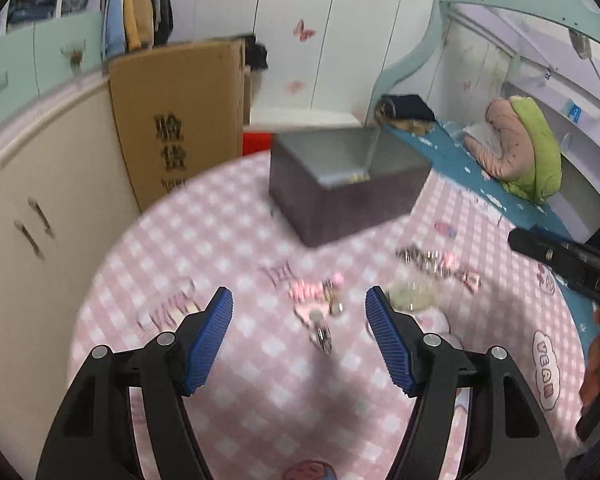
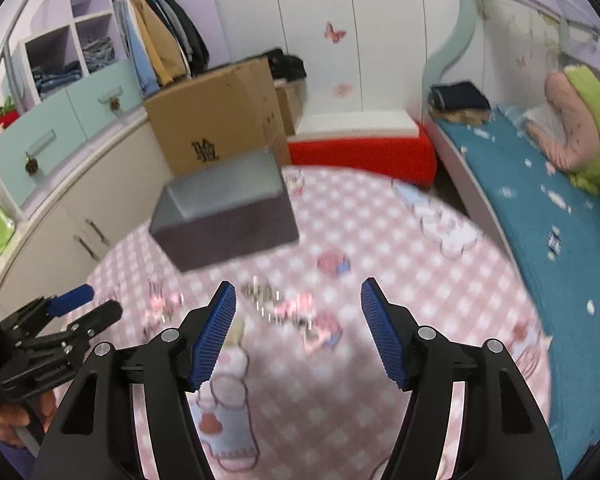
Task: Organize jewelry
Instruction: 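Move both tools back to the remaining jewelry on the table, then grasp the silver charm with left gripper while right grasps pink bear charm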
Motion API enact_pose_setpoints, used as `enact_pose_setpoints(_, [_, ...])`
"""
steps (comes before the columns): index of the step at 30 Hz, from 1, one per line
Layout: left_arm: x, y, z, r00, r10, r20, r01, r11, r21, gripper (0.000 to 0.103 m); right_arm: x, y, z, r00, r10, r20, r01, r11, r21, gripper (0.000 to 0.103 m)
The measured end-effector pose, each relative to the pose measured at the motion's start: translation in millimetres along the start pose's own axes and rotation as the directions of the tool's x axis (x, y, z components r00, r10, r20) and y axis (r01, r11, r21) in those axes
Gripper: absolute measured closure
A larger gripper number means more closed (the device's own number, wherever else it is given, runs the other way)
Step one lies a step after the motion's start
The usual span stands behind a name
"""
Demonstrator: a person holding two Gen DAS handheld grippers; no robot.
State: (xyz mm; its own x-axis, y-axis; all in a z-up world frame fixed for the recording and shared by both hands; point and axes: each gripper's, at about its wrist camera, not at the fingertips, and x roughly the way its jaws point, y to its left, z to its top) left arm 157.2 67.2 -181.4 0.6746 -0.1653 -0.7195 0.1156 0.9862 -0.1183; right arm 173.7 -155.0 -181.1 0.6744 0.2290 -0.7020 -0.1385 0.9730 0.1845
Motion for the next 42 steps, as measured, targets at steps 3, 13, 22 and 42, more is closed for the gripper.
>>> enact_pose_setpoints(3, [9, -5, -9, 0.999, 0.031, -0.020, -0.031, 0.999, 0.020, 0.039, 9, -1, -15, 0.999, -0.020, -0.033, 0.020, 1.000, -0.002, 0.039])
enact_pose_setpoints(13, [34, -6, -17, 0.995, 0.042, -0.095, -0.040, 0.999, 0.023, 0.078, 24, 11, -33, 0.997, -0.022, -0.069, 0.019, 0.999, -0.043, 0.039])
enact_pose_setpoints(22, [30, 1, -17, 0.995, 0.061, -0.082, -0.060, 0.998, 0.019, 0.091, 39, 1, -30, 0.994, -0.082, -0.075, 0.078, 0.995, -0.062, 0.039])
enact_pose_setpoints(42, [-18, -7, -3, 0.998, -0.056, 0.009, 0.056, 0.998, 0.017, 0.091, 59, 10, -18, 0.993, -0.029, -0.111, 0.009, 0.984, -0.178, 0.081])
